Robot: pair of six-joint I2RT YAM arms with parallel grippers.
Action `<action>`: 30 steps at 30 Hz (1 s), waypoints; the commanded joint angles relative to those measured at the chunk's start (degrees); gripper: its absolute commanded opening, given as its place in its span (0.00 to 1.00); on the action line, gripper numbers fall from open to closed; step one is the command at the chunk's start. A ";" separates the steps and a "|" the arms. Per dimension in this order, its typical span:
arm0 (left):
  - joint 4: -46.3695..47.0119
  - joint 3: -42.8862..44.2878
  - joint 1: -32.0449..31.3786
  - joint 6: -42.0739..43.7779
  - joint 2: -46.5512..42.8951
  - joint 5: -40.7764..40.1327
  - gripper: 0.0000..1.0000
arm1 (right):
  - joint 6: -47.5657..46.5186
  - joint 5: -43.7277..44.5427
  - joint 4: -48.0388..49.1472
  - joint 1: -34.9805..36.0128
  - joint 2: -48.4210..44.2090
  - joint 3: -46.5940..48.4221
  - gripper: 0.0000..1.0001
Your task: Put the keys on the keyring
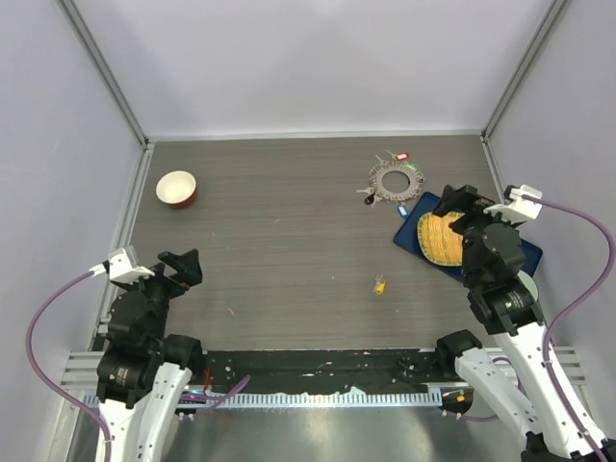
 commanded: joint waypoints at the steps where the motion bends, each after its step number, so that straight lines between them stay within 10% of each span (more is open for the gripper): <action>1: 0.30 1.21 -0.09 0.62 -0.18 -2.05 1.00 | 1.01 0.24 3.54 -0.02 3.99 0.42 1.00; 14: 0.47 0.33 -0.18 1.32 -0.71 -1.17 1.00 | -0.66 -12.15 3.78 -0.63 37.65 11.05 1.00; 30: 1.26 -0.37 -0.80 2.20 -0.88 0.50 1.00 | -7.08 -28.67 7.93 -6.27 77.04 32.93 0.73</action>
